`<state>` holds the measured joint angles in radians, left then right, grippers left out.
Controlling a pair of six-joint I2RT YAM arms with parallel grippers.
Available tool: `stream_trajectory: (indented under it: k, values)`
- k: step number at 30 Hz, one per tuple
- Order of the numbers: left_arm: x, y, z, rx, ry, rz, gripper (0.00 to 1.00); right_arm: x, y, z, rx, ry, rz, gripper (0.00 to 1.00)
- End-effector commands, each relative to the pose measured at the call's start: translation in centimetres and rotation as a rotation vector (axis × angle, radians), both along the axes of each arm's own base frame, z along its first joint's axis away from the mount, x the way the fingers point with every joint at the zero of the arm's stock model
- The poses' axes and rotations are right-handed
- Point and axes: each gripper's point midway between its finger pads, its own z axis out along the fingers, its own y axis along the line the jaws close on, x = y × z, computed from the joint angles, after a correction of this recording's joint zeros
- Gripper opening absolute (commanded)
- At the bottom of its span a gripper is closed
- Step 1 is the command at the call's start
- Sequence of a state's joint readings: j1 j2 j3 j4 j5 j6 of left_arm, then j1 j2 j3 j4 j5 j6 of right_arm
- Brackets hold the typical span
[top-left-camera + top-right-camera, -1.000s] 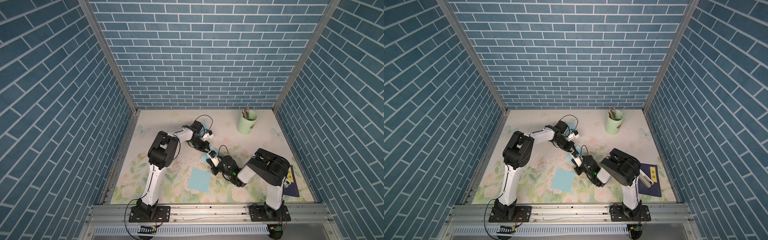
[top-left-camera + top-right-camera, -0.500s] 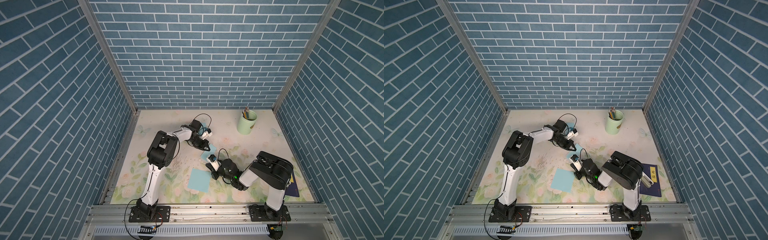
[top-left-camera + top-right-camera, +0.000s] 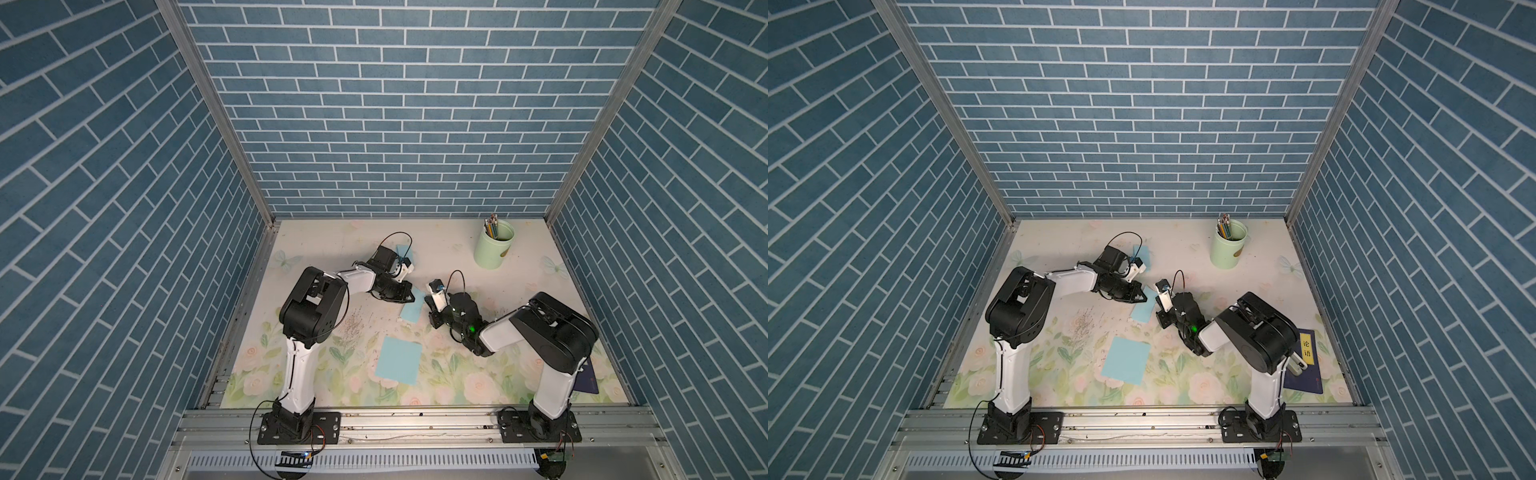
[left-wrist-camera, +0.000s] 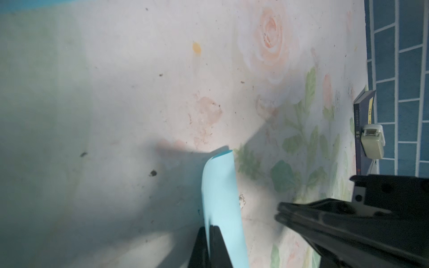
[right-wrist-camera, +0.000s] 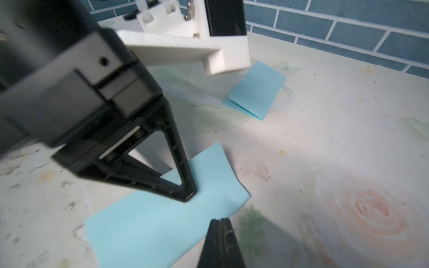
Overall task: Fold the square paper along the opposite sides
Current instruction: Smooth out the paper at the center of the board.
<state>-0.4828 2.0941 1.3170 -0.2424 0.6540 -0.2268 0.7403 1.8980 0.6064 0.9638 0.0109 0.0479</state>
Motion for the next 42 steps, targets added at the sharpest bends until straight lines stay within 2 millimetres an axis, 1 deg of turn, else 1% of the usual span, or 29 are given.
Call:
stream_trajectory:
  k: [1,5,10,17,32,34,35,36,38,39,40,42]
  values:
    - [-1.3,3.0,-4.5,0.16,0.078,0.058,0.0,0.8,0.9,-1.4,-0.005,0.038,0.001,0.0]
    - [-1.4,3.2,-5.0,0.169,0.083,0.054,0.0,1.3,0.8,-3.0,-0.021,0.075,-0.029,0.0]
    - [-1.4,3.6,-5.2,0.178,0.085,0.055,0.0,1.6,-0.7,-5.4,-0.049,0.151,-0.096,0.0]
    - [-1.6,4.1,-5.7,0.202,0.087,0.057,0.0,2.3,-2.4,-5.7,-0.077,0.18,-0.175,0.0]
    - [-1.4,4.5,-5.5,0.212,0.08,0.064,0.0,3.3,-5.2,-6.2,-0.098,0.236,-0.261,0.0]
    - [-1.4,4.6,-5.6,0.217,0.079,0.064,0.0,3.6,-5.4,-5.7,-0.119,0.209,-0.245,0.0]
    - [-1.5,4.6,-5.7,0.221,0.08,0.064,0.0,3.6,-5.3,-5.1,-0.116,0.184,-0.22,0.0]
    - [-1.5,4.7,-5.7,0.226,0.08,0.062,0.0,3.5,-4.7,-3.9,-0.103,0.144,-0.173,0.0]
    - [-1.4,4.8,-5.7,0.234,0.076,0.062,0.0,2.6,-2.7,-1.5,-0.042,0.082,-0.045,0.0]
    - [-1.4,4.8,-5.7,0.235,0.074,0.061,0.0,1.8,-1.4,-0.6,-0.007,0.061,0.027,0.0]
    - [-1.3,4.8,-5.6,0.233,0.071,0.061,0.0,1.1,-0.4,0.2,0.015,0.034,0.074,0.0]
    - [-1.2,4.8,-5.6,0.234,0.071,0.06,0.0,0.1,1.1,0.6,0.049,0.017,0.136,0.0]
